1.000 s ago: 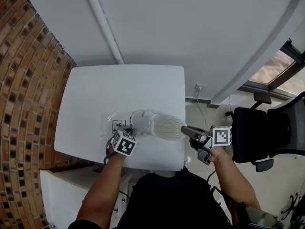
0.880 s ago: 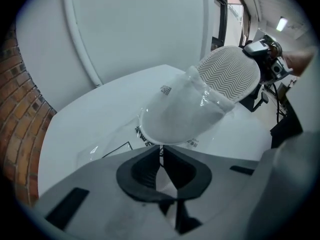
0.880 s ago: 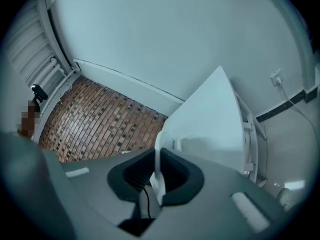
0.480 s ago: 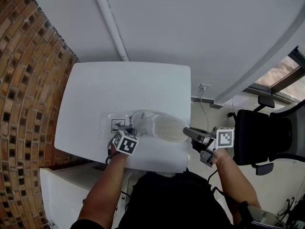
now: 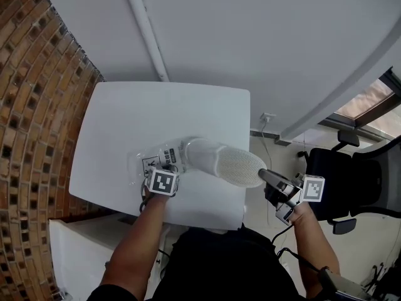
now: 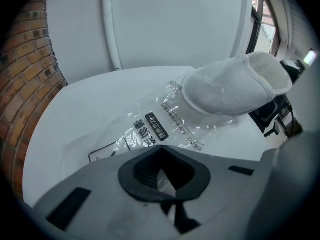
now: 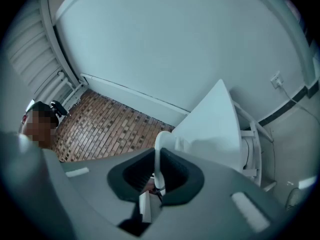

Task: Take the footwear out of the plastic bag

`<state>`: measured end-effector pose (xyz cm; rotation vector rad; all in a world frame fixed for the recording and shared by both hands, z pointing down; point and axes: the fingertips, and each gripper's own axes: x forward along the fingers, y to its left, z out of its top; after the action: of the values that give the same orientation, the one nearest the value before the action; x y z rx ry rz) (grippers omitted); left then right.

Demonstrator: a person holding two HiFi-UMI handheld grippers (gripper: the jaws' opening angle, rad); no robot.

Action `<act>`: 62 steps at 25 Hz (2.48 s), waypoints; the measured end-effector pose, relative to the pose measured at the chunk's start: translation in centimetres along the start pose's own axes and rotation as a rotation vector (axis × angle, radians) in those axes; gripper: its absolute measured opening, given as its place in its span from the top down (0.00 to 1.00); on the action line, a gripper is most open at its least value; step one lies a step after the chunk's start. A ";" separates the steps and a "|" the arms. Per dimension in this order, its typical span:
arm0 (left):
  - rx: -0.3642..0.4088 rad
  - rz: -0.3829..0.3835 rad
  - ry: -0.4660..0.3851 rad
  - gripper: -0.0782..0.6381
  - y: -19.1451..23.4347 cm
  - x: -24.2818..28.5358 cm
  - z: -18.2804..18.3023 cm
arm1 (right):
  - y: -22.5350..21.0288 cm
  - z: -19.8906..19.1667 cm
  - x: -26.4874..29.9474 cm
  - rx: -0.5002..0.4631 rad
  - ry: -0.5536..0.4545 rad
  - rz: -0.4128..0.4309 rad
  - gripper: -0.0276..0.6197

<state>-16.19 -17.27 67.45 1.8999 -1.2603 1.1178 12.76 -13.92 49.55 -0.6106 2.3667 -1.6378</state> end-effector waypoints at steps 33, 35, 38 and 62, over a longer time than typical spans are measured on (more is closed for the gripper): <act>-0.273 -0.105 -0.355 0.88 1.1 -14.9 -2.0 | 1.3 -11.1 2.3 0.163 0.171 0.100 0.90; -0.277 -0.120 -0.353 0.88 0.8 -15.3 -3.0 | 0.2 -12.4 3.1 0.160 0.224 0.068 0.90; -0.271 -0.143 -0.346 0.88 0.2 -15.5 -4.1 | -2.0 -13.9 3.6 0.117 0.312 -0.025 0.91; -0.367 -0.052 -0.371 0.88 -7.9 -19.6 -6.3 | -6.1 -9.2 1.9 -0.630 0.471 -0.487 0.69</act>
<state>-14.78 -0.77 52.86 1.8887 -1.4842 0.4726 8.80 -8.84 58.76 -1.0765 3.3337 -1.2537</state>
